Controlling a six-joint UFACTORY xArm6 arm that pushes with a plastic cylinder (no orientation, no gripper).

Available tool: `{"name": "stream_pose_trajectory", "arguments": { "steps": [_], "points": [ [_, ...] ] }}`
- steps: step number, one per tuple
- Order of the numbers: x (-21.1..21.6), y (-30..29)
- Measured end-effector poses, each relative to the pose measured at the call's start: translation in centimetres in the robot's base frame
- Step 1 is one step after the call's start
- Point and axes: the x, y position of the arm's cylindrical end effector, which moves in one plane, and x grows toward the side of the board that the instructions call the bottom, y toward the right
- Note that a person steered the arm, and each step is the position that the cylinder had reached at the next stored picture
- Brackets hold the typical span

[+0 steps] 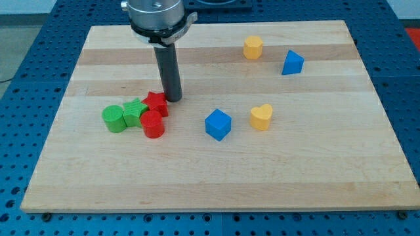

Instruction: Push the blue cube below the yellow hexagon

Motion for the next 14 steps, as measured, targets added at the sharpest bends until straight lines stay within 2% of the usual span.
{"name": "stream_pose_trajectory", "arguments": {
  "steps": [2,5,7,8,9,11,13,14],
  "points": [
    [0.6,1.4],
    [2.0,8.4],
    [7.2,8.0],
    [8.0,7.7],
    [6.3,5.7],
    [11.1,3.2],
    [15.6,3.5],
    [16.0,8.2]
  ]
}}
